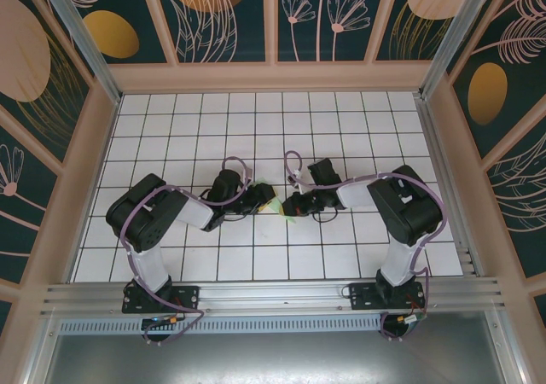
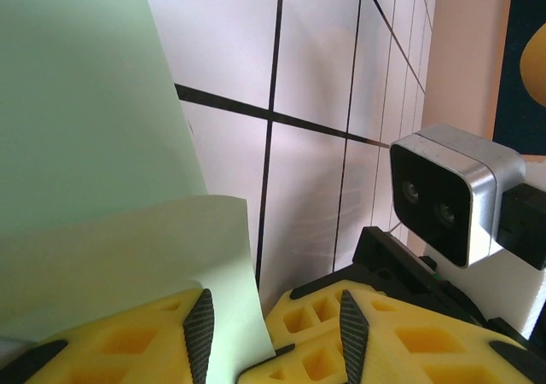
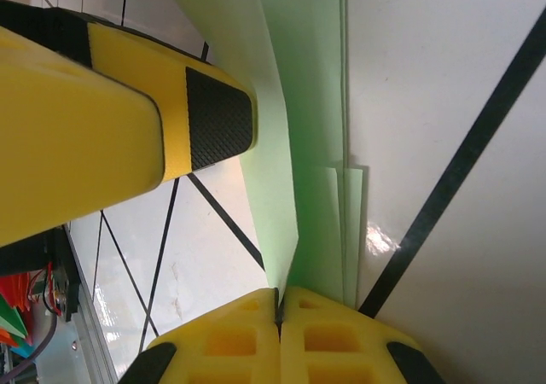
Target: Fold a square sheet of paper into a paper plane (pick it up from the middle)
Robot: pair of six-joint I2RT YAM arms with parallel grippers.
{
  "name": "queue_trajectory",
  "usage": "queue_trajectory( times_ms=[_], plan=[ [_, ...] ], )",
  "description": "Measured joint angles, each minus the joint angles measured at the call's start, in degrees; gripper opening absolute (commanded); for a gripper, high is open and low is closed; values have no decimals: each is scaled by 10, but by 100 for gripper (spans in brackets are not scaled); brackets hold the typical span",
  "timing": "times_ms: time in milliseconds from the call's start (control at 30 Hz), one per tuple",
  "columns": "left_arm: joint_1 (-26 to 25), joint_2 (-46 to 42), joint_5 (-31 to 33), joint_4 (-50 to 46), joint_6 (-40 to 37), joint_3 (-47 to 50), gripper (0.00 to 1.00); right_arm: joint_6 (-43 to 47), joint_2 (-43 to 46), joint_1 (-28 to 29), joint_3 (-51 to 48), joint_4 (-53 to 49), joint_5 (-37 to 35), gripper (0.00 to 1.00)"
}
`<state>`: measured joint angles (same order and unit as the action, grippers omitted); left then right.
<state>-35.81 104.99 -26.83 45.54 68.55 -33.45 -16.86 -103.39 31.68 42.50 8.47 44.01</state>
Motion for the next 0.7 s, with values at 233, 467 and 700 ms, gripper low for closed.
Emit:
queue_trajectory(
  times_ms=[233, 467, 700],
  plan=[
    [0, -14, 5, -13, -25, -3, 49, -17, -3, -12, -15, 34, 21, 0],
    [-1, -26, 3, 28, -23, 35, 49, -66, -3, -28, -42, 89, 45, 0],
    [-10, -20, 0, 61, -21, 35, 48, -111, -7, -33, -51, 113, 51, 0]
  ],
)
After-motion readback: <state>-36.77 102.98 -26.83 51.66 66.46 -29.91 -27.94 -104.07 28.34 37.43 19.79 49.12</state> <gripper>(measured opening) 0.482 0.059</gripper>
